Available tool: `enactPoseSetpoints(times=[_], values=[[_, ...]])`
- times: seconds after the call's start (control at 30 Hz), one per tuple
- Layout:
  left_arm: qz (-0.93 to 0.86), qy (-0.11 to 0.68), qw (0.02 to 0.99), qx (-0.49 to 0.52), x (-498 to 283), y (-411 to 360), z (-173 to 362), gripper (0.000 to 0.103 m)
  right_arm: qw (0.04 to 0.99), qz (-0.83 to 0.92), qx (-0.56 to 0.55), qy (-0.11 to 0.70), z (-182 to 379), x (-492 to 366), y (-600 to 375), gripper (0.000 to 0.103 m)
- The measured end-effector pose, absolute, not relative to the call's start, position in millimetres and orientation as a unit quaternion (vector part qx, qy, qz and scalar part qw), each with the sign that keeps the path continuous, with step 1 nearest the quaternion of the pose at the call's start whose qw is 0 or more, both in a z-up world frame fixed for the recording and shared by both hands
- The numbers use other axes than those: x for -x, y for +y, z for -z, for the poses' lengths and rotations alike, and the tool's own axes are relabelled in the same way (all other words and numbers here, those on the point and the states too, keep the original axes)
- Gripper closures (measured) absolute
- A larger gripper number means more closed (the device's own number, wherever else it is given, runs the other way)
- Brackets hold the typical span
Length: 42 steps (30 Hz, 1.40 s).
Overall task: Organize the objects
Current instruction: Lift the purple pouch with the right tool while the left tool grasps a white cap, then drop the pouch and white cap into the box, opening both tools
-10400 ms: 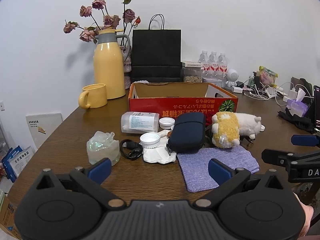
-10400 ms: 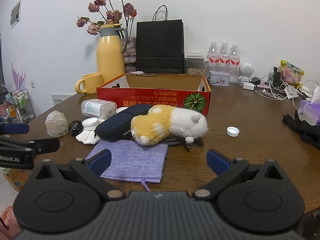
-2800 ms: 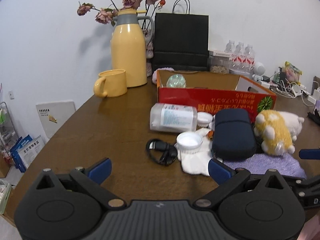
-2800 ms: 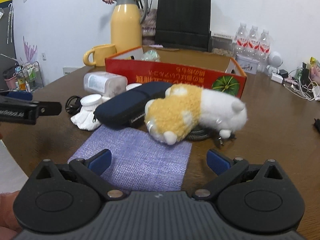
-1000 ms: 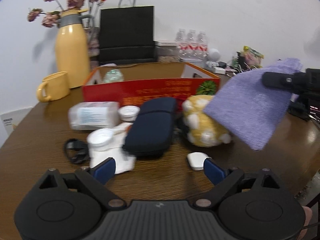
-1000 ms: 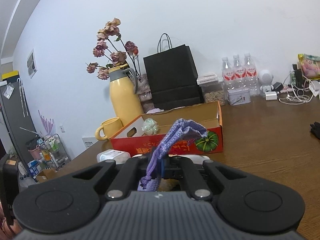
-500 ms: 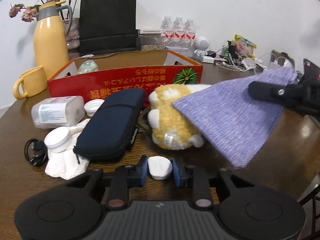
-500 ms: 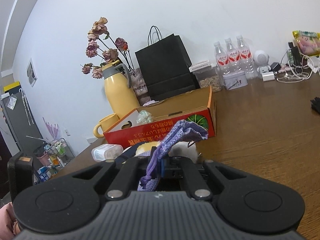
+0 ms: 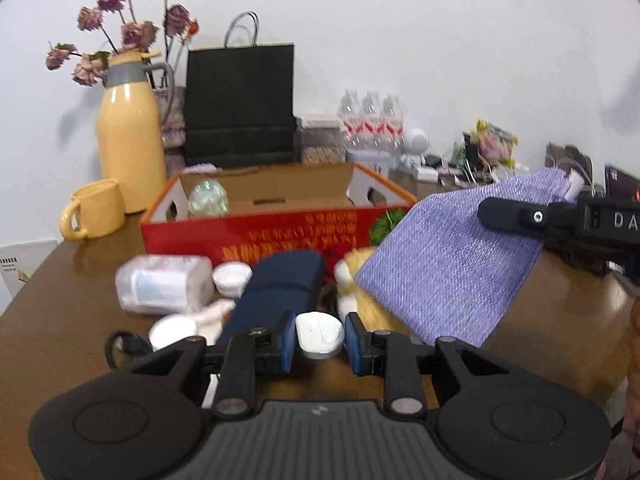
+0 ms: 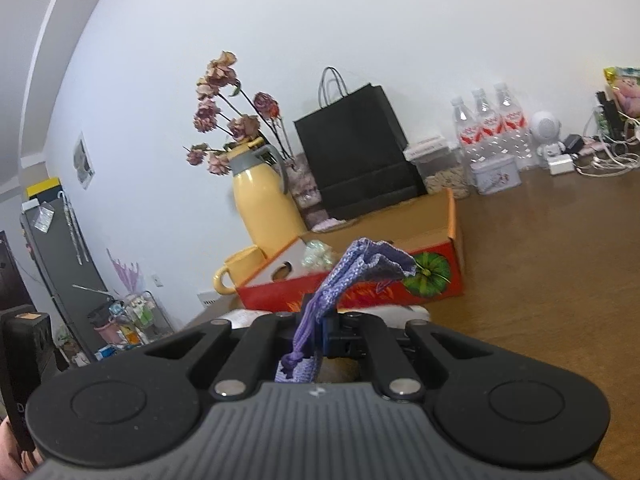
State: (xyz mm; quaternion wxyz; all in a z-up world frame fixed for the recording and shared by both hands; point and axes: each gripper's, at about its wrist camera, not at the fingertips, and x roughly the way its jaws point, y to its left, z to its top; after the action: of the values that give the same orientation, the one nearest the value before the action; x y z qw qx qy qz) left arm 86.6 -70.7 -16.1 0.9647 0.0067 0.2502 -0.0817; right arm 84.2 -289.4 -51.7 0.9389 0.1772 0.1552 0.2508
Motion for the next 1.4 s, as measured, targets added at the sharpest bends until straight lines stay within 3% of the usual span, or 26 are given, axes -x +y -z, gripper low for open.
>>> enactPoseSetpoints(times=[0.37, 0.73, 1.27, 1.37, 1.4], values=[[0.045, 0.189, 0.981, 0.011, -131, -47, -31, 0.078, 0.942, -0.268, -0.163, 0.119, 11, -128, -260, 0.099], [0.029, 0.175, 0.984, 0.028, -206, -36, -46, 0.078, 0.947, -0.236, -0.18, 0.121, -2, -207, -242, 0.099], [0.006, 0.216, 0.976, 0.009, -327, -26, -31, 0.078, 0.947, -0.182, -0.158, 0.213, 21, -333, -217, 0.099], [0.001, 0.234, 0.972, -0.006, -337, -27, -25, 0.063, 0.943, -0.169, -0.134, 0.252, 30, -345, -212, 0.094], [-0.005, 0.24, 0.971, -0.011, -340, -26, -22, 0.036, 0.944, -0.157, -0.12, 0.264, 32, -347, -210, 0.08]])
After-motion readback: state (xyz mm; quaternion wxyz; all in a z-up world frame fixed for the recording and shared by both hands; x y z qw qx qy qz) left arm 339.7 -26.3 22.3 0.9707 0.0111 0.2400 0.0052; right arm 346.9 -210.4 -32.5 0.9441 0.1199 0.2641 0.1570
